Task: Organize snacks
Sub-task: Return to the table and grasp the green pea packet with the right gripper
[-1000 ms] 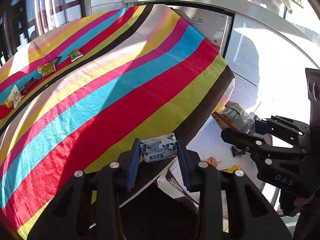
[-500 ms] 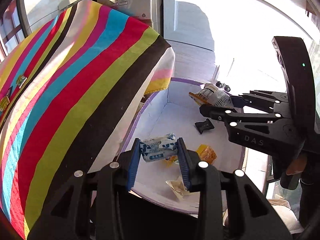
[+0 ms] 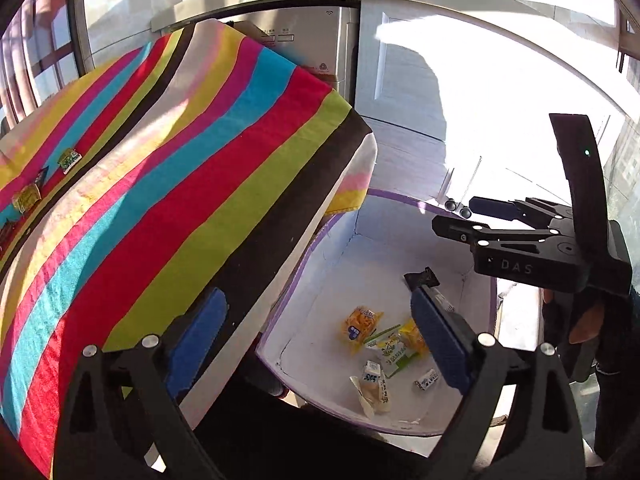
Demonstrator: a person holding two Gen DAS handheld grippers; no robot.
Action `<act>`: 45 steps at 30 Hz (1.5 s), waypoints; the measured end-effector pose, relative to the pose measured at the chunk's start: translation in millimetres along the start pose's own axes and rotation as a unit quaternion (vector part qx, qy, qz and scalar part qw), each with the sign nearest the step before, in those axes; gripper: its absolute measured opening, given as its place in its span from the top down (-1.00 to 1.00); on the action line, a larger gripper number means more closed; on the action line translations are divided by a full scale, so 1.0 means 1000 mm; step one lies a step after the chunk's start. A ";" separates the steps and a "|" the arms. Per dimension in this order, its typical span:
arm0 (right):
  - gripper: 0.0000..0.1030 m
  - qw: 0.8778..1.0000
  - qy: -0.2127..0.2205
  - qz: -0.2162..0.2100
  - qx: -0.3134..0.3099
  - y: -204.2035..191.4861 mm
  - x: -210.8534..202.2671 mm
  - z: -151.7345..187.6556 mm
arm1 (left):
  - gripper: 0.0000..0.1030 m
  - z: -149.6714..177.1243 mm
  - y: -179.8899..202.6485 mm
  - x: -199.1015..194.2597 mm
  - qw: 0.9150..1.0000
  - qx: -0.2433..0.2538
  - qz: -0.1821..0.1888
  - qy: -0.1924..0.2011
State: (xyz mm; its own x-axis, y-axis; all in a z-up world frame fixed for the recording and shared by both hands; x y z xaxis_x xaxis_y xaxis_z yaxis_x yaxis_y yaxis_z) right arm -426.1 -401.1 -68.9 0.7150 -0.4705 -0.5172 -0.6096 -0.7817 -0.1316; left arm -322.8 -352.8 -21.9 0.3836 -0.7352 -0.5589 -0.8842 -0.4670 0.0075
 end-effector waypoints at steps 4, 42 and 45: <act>-0.34 0.999 -0.008 -0.045 -0.022 -0.040 0.007 -0.002 | -0.87 -0.008 -0.047 -0.026 0.997 -0.010 -0.062 0.035; -0.68 0.971 -0.052 -0.203 -0.117 -0.506 0.274 -0.148 | -0.95 0.125 -0.492 -0.152 0.860 -0.331 -0.388 -0.008; -0.68 0.972 -0.058 -0.193 -0.118 -0.522 0.297 -0.152 | -0.95 0.126 -0.494 -0.152 0.858 -0.337 -0.388 -0.008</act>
State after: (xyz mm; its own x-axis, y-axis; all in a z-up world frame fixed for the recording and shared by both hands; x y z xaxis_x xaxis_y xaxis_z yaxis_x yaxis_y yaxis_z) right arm 156.9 -194.9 -24.9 0.8232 -0.0846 -0.5614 -0.1980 -0.9695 -0.1442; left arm 22.5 51.4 -45.4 0.7784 -0.0697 -0.6238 -0.0075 -0.9948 0.1018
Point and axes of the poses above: each gripper's, at about its wrist camera, not at the fingertips, and x roughly the way its jaws point, y to its right, z to its underside, the point moved 6 cm from there along x, roughly the way its jaws point, and after that the axes turned 14 degrees about y, right-handed, at the moved point
